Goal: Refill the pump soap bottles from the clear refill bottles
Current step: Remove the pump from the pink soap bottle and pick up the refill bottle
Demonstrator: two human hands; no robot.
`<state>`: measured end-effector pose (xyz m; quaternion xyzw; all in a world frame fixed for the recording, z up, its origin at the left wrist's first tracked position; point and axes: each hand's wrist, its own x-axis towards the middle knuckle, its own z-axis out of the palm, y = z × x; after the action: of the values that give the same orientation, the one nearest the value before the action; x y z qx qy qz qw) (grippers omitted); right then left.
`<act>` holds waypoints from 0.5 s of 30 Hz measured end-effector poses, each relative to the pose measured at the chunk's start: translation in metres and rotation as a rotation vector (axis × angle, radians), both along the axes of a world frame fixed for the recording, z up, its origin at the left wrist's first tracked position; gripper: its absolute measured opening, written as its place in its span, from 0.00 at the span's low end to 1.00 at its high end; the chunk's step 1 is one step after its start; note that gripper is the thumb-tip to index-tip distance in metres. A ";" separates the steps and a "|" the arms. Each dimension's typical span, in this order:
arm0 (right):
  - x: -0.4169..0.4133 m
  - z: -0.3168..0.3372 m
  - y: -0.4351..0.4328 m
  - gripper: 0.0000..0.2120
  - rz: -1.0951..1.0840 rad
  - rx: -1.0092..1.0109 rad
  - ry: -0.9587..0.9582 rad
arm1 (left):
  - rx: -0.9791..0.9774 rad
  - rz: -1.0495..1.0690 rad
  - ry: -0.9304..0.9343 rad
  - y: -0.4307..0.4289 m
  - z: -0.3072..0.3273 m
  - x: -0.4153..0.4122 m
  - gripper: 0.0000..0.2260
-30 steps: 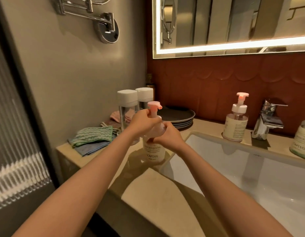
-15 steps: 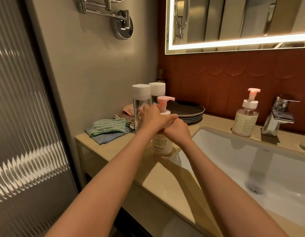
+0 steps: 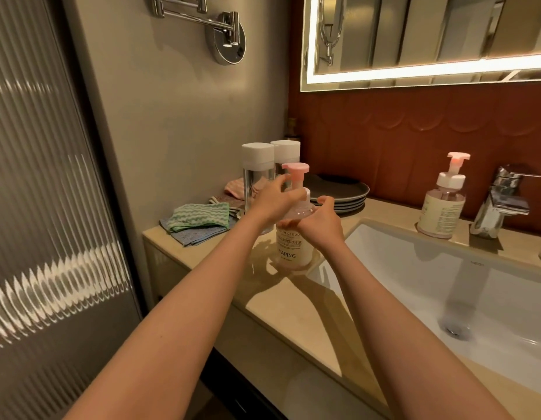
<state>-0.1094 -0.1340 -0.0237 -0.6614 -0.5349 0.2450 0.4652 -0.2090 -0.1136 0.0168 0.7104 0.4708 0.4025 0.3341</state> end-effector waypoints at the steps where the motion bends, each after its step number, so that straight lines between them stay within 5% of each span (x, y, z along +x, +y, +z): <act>1: 0.000 0.000 0.000 0.48 0.004 -0.004 0.000 | -0.019 -0.042 -0.006 -0.002 -0.002 0.002 0.25; 6: 0.001 -0.001 0.001 0.48 -0.010 0.002 -0.012 | 0.088 0.121 -0.088 0.002 0.004 -0.003 0.19; 11: 0.003 0.000 0.001 0.47 0.001 -0.011 -0.021 | 0.047 -0.048 0.127 0.000 0.003 0.003 0.25; 15: 0.003 0.000 0.000 0.47 -0.002 -0.019 -0.033 | 0.204 0.209 0.210 0.004 0.006 0.005 0.27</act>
<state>-0.1062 -0.1336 -0.0236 -0.6702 -0.5398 0.2386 0.4501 -0.2044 -0.1095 0.0226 0.7259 0.5311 0.4044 0.1656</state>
